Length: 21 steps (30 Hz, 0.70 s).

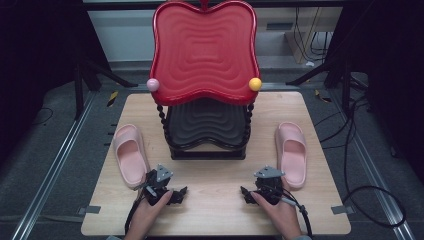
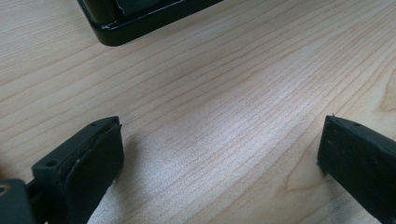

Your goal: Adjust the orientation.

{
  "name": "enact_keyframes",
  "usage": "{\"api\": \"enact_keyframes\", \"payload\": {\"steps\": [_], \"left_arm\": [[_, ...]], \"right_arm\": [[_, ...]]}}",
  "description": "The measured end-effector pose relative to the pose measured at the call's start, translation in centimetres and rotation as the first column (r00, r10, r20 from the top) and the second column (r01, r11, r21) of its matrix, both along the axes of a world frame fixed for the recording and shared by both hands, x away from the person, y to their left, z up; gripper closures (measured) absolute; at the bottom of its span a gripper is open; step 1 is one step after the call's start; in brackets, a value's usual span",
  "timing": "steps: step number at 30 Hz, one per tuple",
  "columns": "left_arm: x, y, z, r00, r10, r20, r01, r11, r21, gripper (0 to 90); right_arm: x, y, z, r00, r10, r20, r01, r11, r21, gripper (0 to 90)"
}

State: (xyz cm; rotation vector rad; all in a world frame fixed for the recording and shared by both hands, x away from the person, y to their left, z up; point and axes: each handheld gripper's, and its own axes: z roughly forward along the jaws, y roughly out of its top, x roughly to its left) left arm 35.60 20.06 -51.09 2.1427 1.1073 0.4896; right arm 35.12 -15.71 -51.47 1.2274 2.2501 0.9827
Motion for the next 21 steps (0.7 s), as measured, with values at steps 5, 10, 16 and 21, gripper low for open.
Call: {"api": "enact_keyframes", "payload": {"steps": [5, 10, 16, 21], "left_arm": [[0.0, 0.2, 0.1, 0.9999, -0.013, 0.005, 0.013, 0.9998, -0.011, 2.3], [-0.4, 0.4, 1.0, 0.9990, -0.029, 0.035, 0.029, 0.9996, -0.003, 4.7], [-0.5, 1.7, 2.7, 0.9966, 0.004, 0.082, -0.004, 1.0000, 0.004, 5.4], [0.1, 4.4, 5.7, 0.9911, 0.068, 0.115, -0.071, 0.9971, 0.026, 5.2]], "right_arm": [[0.0, 0.0, 0.0, 1.0000, 0.000, 0.000, 0.000, 1.000, 0.000, 6.6], [0.0, 0.0, 0.0, 1.0000, 0.000, 0.000, 0.000, 1.000, 0.000, 6.7], [0.0, 0.0, 0.0, 1.0000, 0.000, 0.001, 0.000, 1.000, 0.000, 6.6], [0.0, 0.0, 0.0, 1.0000, -0.001, 0.001, 0.001, 1.000, 0.000, 6.6]]}}
